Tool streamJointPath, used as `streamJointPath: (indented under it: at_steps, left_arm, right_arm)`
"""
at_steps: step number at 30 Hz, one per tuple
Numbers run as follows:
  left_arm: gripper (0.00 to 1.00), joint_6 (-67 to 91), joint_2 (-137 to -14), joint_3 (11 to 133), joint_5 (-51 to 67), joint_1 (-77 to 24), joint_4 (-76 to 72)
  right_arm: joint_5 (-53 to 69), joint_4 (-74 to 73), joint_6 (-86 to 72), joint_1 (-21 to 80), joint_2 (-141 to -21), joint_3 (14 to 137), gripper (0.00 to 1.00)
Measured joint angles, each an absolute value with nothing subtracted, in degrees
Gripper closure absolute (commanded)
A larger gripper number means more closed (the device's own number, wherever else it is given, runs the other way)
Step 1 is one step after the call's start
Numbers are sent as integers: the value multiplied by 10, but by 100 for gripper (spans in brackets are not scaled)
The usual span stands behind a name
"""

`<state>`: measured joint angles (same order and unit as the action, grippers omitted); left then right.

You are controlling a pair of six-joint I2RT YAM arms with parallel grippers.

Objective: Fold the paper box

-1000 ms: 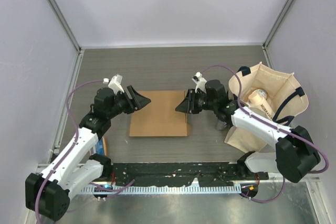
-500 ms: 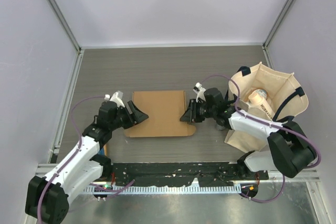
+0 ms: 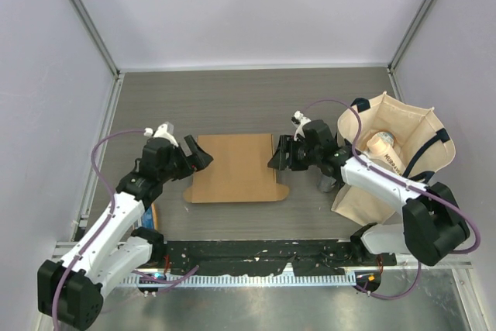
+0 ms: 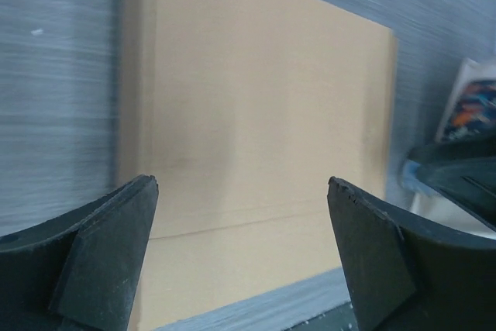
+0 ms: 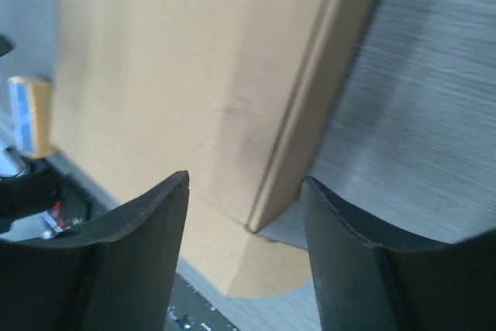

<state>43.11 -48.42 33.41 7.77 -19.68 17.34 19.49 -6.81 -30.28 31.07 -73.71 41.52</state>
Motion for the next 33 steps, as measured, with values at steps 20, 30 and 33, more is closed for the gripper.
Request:
streamJointPath:
  at_steps: [20, 30, 33]
  left_arm:
    - [5, 426, -560, 347, 85, -126, 189]
    - [10, 438, -571, 308, 119, -119, 151]
    - [9, 446, -554, 300, 113, -119, 155]
  right_arm:
    - [218, -70, -268, 250, -900, 507, 56]
    - [230, -77, -226, 267, -878, 487, 37]
    - [103, -127, -178, 339, -832, 488, 26]
